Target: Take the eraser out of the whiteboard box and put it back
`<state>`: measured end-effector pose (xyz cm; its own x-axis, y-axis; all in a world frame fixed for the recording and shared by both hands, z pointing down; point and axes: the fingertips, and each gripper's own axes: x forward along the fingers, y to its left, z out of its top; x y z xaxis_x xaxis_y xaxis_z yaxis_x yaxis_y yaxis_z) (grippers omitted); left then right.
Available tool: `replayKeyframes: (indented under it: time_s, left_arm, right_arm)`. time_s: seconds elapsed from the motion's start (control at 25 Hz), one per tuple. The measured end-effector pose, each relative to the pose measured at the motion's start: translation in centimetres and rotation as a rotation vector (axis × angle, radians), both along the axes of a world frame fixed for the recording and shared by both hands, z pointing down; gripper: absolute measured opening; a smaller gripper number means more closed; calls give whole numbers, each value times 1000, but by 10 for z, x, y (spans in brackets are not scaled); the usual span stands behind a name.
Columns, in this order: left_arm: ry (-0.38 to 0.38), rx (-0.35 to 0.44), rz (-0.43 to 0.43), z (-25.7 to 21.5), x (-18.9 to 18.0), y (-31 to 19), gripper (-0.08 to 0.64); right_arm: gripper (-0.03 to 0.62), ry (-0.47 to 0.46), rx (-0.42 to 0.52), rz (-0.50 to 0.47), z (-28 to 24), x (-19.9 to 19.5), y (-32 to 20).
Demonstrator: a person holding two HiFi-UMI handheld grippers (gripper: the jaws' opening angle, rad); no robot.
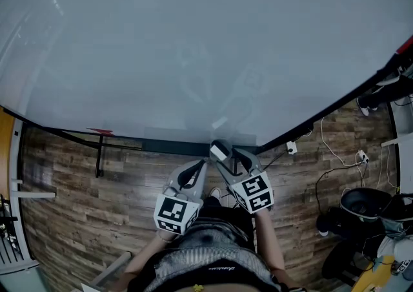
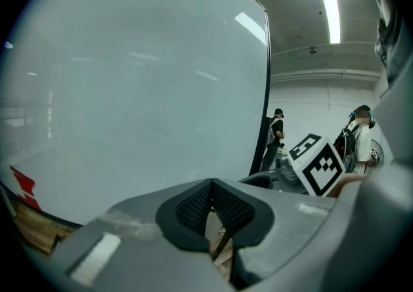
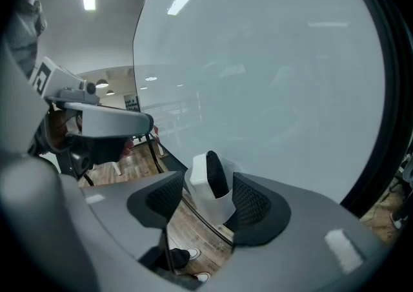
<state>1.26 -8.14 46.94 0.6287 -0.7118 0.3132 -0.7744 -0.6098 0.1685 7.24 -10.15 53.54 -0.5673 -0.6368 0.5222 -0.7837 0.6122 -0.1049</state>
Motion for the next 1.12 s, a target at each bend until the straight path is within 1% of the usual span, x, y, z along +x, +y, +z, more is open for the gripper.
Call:
replayKeyframes:
  time_s: [0.28,0.56,0.68,0.72,0.84,0.92,1.12]
  left_arm:
    - [-6,-5,-9,2,2,3,0]
    - [-8,-2,-14,3,6,5,0]
    - [-6,-7,-14,3,9,5,0]
    - [-6,-8,-15,3,10,6,0]
    - [-9,-6,-16,3,11,6,0]
    - [-12,-8,-16,5,12,7,0]
    - [-16,-15,-21,8,14,11,0]
  right_arm:
    - [243,6,-2,-7,2,3,4]
    - [206,17,-2,-22,3,5,12]
    - [187,37,-4,-32,6,6,15]
    - [177,45,-1,-33,7,6,16]
    - [109,57,6,-38,8,6,18]
    - [77,57,0,-51,7,6,20]
    - [26,41,13,-68,3,-1,26]
